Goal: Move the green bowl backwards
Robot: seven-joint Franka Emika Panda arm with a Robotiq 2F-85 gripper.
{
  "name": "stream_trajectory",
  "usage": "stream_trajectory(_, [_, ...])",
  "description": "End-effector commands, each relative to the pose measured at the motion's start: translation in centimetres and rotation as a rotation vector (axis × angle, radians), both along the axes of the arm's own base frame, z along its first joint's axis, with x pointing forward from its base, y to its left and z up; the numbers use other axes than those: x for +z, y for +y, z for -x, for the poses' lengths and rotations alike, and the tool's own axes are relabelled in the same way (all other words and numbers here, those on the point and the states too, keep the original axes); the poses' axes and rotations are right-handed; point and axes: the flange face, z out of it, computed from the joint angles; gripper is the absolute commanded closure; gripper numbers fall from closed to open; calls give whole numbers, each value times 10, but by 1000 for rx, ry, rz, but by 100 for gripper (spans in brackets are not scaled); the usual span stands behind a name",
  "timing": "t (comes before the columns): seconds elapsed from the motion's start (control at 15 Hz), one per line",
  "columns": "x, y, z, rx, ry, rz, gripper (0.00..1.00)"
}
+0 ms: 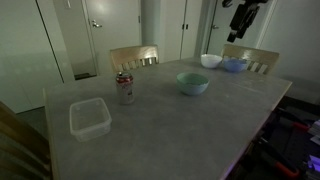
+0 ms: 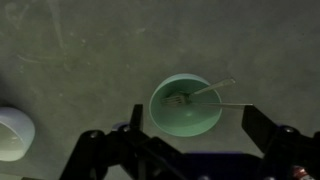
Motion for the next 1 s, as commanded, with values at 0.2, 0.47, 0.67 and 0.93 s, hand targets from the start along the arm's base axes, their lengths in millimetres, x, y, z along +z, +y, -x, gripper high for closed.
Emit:
stream_trajectory(0.2, [-7,16,-7,-61,-27,71,0])
stream_trajectory(0.47, [-25,46,-13,-233,-49,218,0])
stream_trajectory(0.67, [-37,62,-25,-395,-51,290,0])
stream_trajectory(0.93, [-50,43,-66,-633,-21,284,0])
